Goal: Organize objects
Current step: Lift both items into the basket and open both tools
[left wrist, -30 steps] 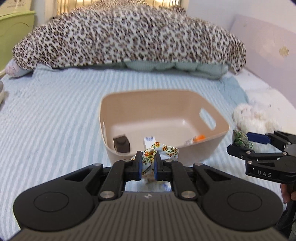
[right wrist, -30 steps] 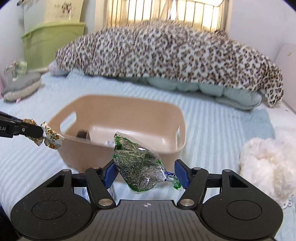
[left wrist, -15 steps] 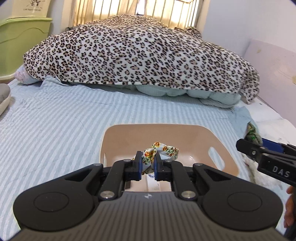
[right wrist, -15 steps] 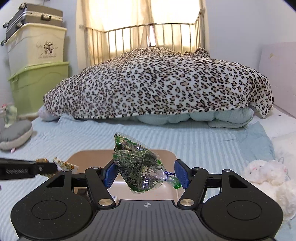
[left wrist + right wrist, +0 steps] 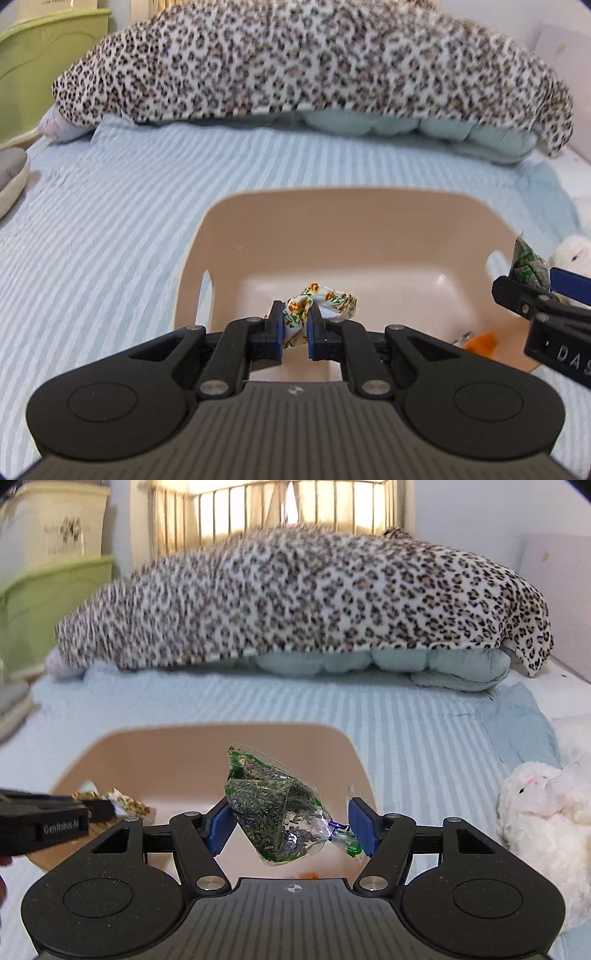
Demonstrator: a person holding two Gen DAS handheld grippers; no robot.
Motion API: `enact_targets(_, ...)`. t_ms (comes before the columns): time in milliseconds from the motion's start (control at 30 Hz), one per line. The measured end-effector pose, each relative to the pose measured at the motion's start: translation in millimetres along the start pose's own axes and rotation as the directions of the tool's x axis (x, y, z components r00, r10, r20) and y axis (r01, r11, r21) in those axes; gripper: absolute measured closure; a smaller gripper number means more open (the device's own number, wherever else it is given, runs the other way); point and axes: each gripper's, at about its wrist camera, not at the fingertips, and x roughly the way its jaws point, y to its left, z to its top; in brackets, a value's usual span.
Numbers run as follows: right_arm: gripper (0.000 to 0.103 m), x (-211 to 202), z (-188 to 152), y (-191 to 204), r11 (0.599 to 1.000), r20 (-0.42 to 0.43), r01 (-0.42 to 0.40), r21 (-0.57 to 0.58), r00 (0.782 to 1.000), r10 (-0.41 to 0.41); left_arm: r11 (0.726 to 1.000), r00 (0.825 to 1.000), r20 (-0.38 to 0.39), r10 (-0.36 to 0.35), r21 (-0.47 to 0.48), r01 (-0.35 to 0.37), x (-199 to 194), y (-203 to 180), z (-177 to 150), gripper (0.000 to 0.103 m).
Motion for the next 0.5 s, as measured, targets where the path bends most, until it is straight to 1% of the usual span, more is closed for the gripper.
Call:
enact_targets(67,0.04,8.3,-4.6,6.5,0.999,-0.044,0.003,-0.036,0.999,-0.005,1.0,1.0,-0.024,0.012,0.008,-0.012,6.2,-0.5,-3.2,0.09)
enact_targets(133,0.039,11.3,-8.9,11.7,0.998,-0.068,0.005,-0.056,0.998,-0.009,1.0,0.999,-0.048,0.017,0.019,-0.016,10.1,-1.8,-6.4,0.088)
enact_targets(233,0.037,11.6,-12.7,17.0,0.996,-0.077,0.021,-0.082,0.997,-0.027,1.0,0.997,-0.073,0.009,0.031,-0.006,9.1,-2.4,-10.3,0.085)
enact_targets(267,0.031,10.0,-13.5,18.1,0.996,-0.078,0.023,-0.088,0.996,-0.03,0.999,0.997,-0.076,0.005,0.039,-0.002,7.1,-3.3,-11.0,0.074)
enact_targets(300,0.031,6.8,-13.9,18.6,0.995,-0.074,0.023,-0.092,0.997,-0.03,0.999,0.997,-0.076,0.006,0.048,-0.003,3.7,-4.9,-11.2,0.068)
enact_targets(333,0.031,2.7,-14.5,19.2,0.995,-0.069,0.022,-0.096,0.997,-0.029,0.998,0.998,-0.067,0.012,0.058,-0.008,-1.5,-6.2,-11.3,0.055)
enact_targets(367,0.027,-1.9,-14.3,19.6,0.995,-0.063,0.024,-0.1,0.998,-0.03,0.998,0.999,-0.047,0.022,0.067,-0.018,-8.3,-7.3,-11.8,0.044)
enact_targets(400,0.023,-6.4,-15.4,19.3,0.994,-0.054,0.024,-0.104,0.998,-0.03,0.997,0.999,-0.021,0.032,0.076,-0.03,-16.2,-8.2,-12.4,0.038)
enact_targets(433,0.02,-11.6,-16.1,18.7,0.994,-0.043,0.026,-0.105,0.999,-0.03,0.996,0.999,0.004,0.038,0.085,-0.038,-24.3,-9.8,-13.2,0.027)
enact_targets(467,0.015,-15.5,-15.3,16.8,0.994,-0.035,0.026,-0.102,0.999,-0.03,0.995,0.999,0.025,0.036,0.094,-0.039,-31.8,-10.5,-13.5,0.022)
enact_targets(500,0.011,-19.7,-14.1,14.8,0.995,-0.028,0.025,-0.096,0.999,-0.028,0.994,0.999,0.041,0.03,0.102,-0.034,-39.0,-10.6,-14.1,0.022)
